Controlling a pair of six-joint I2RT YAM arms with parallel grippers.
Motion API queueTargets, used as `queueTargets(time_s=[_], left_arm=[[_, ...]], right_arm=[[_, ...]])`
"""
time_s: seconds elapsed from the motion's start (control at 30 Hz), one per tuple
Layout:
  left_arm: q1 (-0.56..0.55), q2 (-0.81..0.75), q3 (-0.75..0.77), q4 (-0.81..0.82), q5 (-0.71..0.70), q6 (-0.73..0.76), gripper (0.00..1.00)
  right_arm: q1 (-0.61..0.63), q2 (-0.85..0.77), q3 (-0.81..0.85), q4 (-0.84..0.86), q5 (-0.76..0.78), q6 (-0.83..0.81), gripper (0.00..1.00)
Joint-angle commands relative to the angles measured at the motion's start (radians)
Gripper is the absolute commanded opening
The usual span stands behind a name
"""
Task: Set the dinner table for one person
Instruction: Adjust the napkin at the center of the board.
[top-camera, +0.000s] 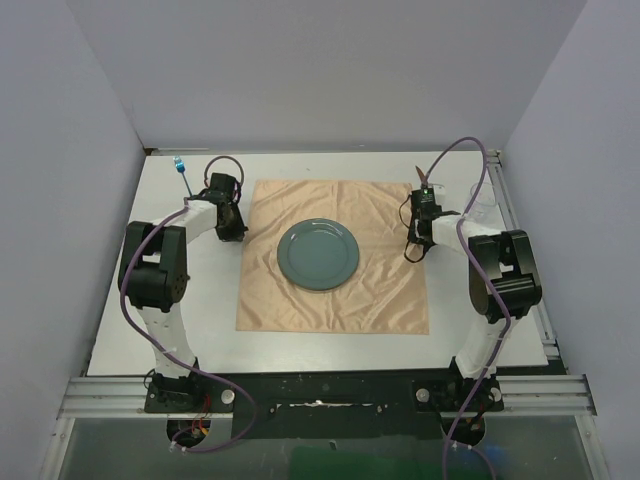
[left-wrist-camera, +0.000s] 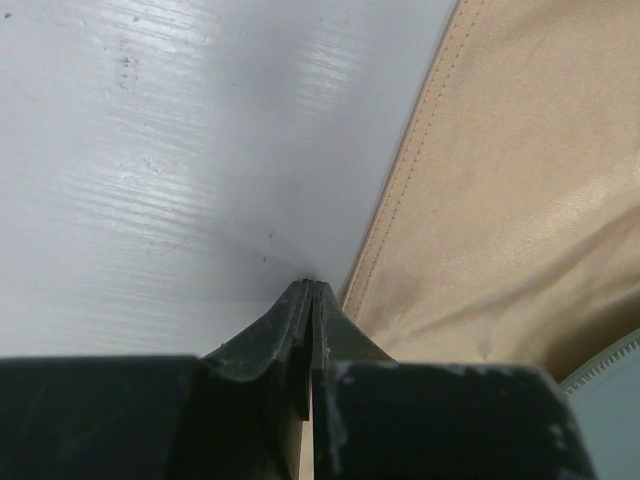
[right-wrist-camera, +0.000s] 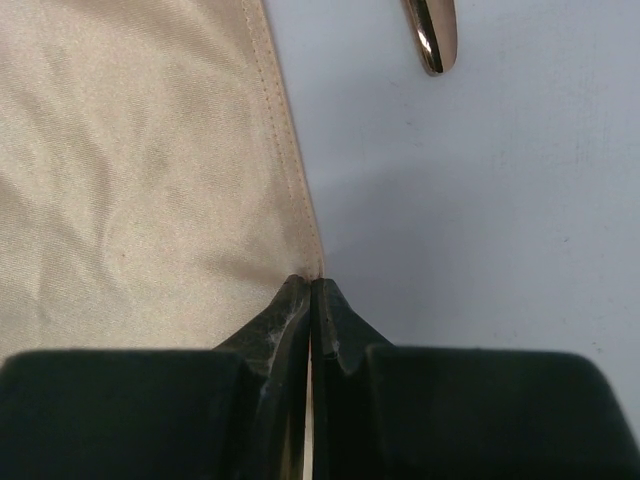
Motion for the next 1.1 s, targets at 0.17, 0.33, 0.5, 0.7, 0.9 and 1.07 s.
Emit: queueTargets(time_s=[0.17, 0.33, 0.5, 0.7, 0.9, 1.07], left_arm=[[-0.003, 0.031, -0.033, -0.161, -0.107, 0.016, 0.0], [-0.003, 0.006, -0.04, -0.169, -0.119, 0.014, 0.0], [-0.003, -0.016, -0.039, -0.179, -0.13, 0.014, 0.0], [-0.003, -0.019, -0.026, -0.183, -0.136, 0.014, 0.0], [-0.003, -0.031, -0.022, -0.156, -0.145, -0.012, 0.0], [0.0, -0.118, -0.057, -0.09, -0.144, -0.077, 0.0]], right_arm=[[0.001, 0.041, 0.065, -0.027, 0.041, -0.041, 0.0], [0.001, 0.06, 0.087, -0.039, 0.049, -0.049, 0.0], [0.001, 0.081, 0.11, -0.062, 0.047, -0.052, 0.0], [0.004, 0.067, 0.1, -0.085, 0.044, -0.049, 0.36], [0.007, -0.016, 0.069, -0.102, 0.042, -0.047, 0.49], [0.007, -0.098, 0.097, -0.148, 0.076, -0.056, 0.51]])
